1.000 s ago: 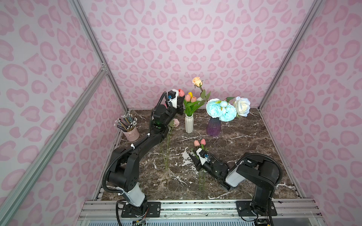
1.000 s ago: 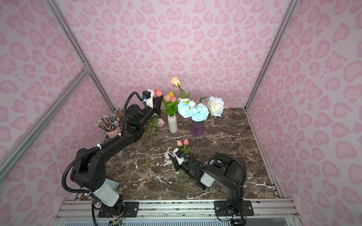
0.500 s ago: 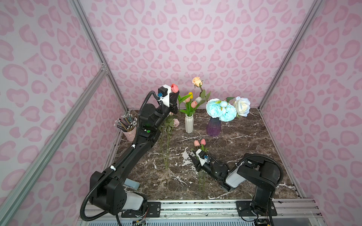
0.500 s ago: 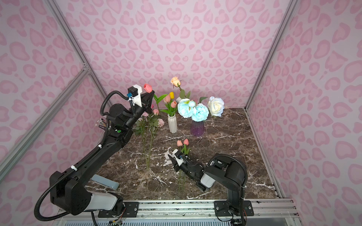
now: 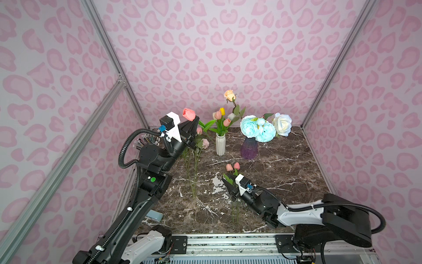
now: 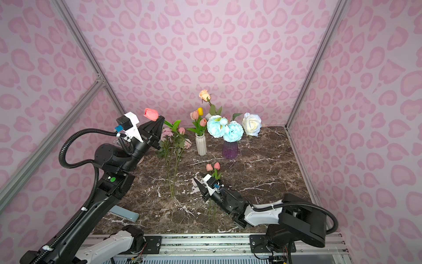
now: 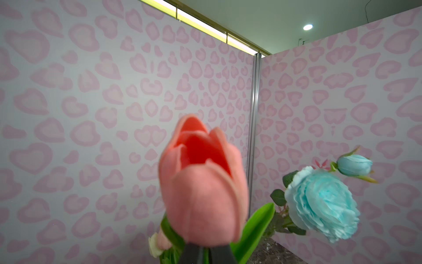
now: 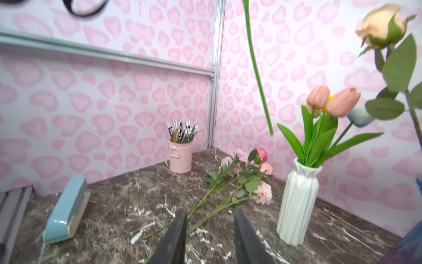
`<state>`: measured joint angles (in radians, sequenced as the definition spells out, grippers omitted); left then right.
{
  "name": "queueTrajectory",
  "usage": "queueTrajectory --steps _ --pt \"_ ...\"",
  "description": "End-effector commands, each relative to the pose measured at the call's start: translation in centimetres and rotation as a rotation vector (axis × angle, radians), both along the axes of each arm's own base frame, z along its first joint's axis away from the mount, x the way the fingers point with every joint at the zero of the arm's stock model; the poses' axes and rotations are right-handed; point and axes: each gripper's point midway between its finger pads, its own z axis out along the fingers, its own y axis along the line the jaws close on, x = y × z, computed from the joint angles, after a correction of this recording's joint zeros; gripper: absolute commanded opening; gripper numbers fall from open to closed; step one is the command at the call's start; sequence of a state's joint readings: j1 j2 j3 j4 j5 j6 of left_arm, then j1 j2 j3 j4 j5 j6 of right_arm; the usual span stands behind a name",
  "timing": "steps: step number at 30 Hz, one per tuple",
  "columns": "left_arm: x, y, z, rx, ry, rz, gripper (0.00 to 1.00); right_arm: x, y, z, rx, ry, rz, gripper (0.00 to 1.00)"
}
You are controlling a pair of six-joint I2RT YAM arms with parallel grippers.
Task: Pick out pink flowers from the vase
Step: Pick up the flower from the vase, then place the flower at the center of the board.
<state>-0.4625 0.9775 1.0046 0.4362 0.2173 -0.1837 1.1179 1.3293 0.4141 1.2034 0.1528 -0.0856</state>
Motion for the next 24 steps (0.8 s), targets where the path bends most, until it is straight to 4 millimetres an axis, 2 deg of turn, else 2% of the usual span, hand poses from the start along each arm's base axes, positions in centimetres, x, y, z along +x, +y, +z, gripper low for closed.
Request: queueTrajectory --steps 1,3,5,8,12,16,21,24 --pt "-1.8 -0.9 -2.0 -0.069 0.094 -0.098 0.06 -1.4 0.3 -1.4 -0.110 0.086 0.071 0.37" --pt "-3.3 -1.5 -3.2 -0.076 0.104 -0.148 0.06 -2.8 -0.2 0.2 -0.092 0.061 0.128 0.39" --pt "-4.4 -1.9 -4.2 -0.064 0.109 -0.185 0.06 -3.1 -0.6 1.2 -0.084 0.068 0.126 0.40" --pt "-5.9 -2.5 -5.3 -0.052 0.113 -0.244 0.06 -3.6 -0.8 1.5 -0.127 0.054 0.139 0.40" --pt "-7.5 -3.5 -6.0 -0.027 0.112 -0.327 0.06 -3.0 -1.0 0.7 -0.193 0.051 0.119 0.43" --pt "-8.7 -4.3 -6.3 -0.003 0.116 -0.383 0.06 -2.0 -1.3 -0.2 -0.177 0.101 0.136 0.49" --pt "-9.2 -4.9 -7.0 0.033 0.142 -0.420 0.06 -0.9 -1.9 -0.3 -0.165 0.111 0.090 0.50" --pt "-9.5 -5.2 -7.2 0.035 0.156 -0.443 0.06 -1.1 -0.9 -0.5 -0.205 0.102 0.136 0.46"
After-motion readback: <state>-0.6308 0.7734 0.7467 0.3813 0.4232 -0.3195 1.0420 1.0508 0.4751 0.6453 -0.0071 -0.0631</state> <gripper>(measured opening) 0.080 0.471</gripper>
